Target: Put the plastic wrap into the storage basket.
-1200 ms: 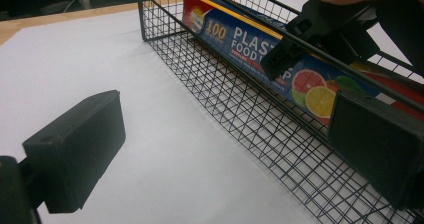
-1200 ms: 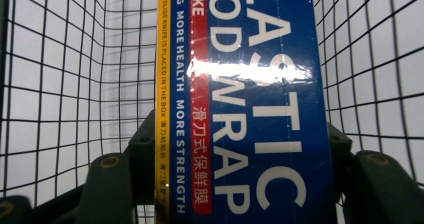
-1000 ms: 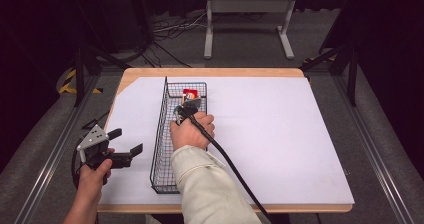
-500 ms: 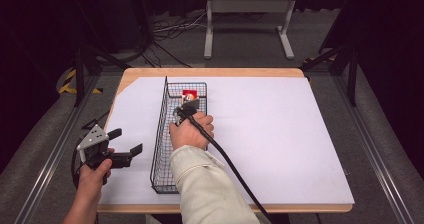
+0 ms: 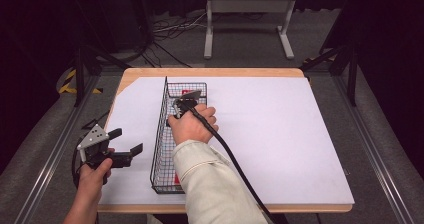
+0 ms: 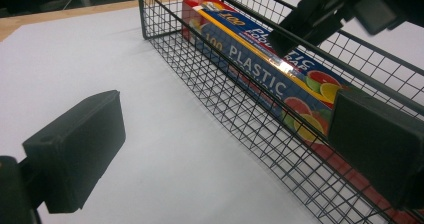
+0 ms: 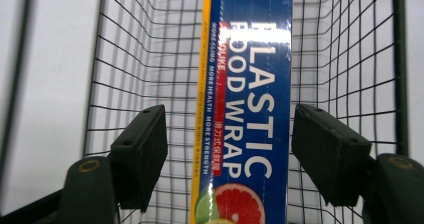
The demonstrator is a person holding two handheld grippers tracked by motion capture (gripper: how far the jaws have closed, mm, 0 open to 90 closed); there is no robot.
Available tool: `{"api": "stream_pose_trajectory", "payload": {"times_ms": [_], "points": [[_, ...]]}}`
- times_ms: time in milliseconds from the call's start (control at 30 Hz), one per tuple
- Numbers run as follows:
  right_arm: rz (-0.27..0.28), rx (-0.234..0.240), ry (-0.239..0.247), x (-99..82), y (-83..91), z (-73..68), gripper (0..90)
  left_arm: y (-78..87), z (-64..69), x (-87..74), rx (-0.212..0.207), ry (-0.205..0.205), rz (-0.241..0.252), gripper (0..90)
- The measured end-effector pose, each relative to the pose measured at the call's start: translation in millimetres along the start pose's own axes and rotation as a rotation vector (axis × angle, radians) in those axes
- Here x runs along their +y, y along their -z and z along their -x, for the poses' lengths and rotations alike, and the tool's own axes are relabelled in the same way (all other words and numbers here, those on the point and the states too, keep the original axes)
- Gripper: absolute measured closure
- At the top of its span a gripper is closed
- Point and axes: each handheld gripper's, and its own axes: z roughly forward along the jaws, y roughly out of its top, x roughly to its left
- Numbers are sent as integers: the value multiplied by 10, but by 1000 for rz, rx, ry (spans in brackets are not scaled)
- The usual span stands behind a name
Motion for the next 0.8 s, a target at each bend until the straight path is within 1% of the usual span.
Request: {"api": "stream_pose_trajectory", "payload": {"times_ms": [67, 100, 133, 167, 233, 300, 333, 367, 400, 467, 533, 633, 700, 733, 800], "points": [[7, 14, 16, 26, 88, -6, 310, 5, 0, -2, -2, -3, -5, 28], [8, 12, 19, 36, 119, -8, 311, 5, 0, -2, -2, -3, -5, 27], [8, 12, 19, 36, 119, -8, 311, 9, -1, -6, -1, 2, -2, 27], [18, 7, 34, 75, 227, 17, 318, 13, -7, -6, 1, 3, -3, 28], [22, 5, 38, 89, 259, 33, 318, 10, -7, -5, 1, 3, -1, 28], [33, 0, 59, 119, 318, 84, 318, -3, -4, -2, 1, -2, -7, 28], [46, -5, 59, 133, 343, 112, 316, -6, -6, -1, 2, -1, -6, 28], [62, -4, 71, 142, 355, 133, 312, -4, -8, -1, 5, 1, -6, 28], [60, -2, 75, 145, 368, 143, 308, -1, -13, 1, 11, -4, -5, 28], [66, 9, 99, 153, 403, 183, 307, 7, -19, 2, 10, 4, -4, 28], [80, 8, 116, 165, 457, 231, 309, 1, -24, -3, 5, 6, -7, 28], [94, 4, 120, 193, 544, 319, 307, -3, -31, -9, -3, 9, -8, 28], [88, -11, 134, 210, 596, 397, 298, 0, -49, -14, -9, 22, -10, 28], [93, -16, 143, 219, 625, 436, 298, -3, -61, -19, -8, 24, -10, 28], [98, -15, 151, 235, 692, 524, 297, -6, -70, -24, -6, 24, -13, 27]]}}
